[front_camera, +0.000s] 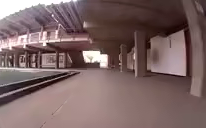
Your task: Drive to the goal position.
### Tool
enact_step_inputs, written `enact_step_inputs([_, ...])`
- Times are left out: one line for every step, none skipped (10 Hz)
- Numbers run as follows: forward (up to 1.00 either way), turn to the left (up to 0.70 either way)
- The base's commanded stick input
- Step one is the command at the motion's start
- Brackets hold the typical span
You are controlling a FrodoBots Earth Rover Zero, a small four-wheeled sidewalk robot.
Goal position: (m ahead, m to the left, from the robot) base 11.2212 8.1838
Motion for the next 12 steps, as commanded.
enact_step_inputs([0.5, 0.0])
enact_step_inputs([0.5, 0.0])
enact_step_inputs([0.5, 0.0])
enact_step_inputs([0.5, 0.0])
enact_step_inputs([0.5, 0.0])
enact_step_inputs([0.5, 0.0])
enact_step_inputs([0.5, 0.0])
enact_step_inputs([0.5, 0.0])
enact_step_inputs([0.5, 0.0])
enact_step_inputs([0.5, 0.0])
enact_step_inputs([0.5, 0.0])
enact_step_inputs([0.5, 0.0])
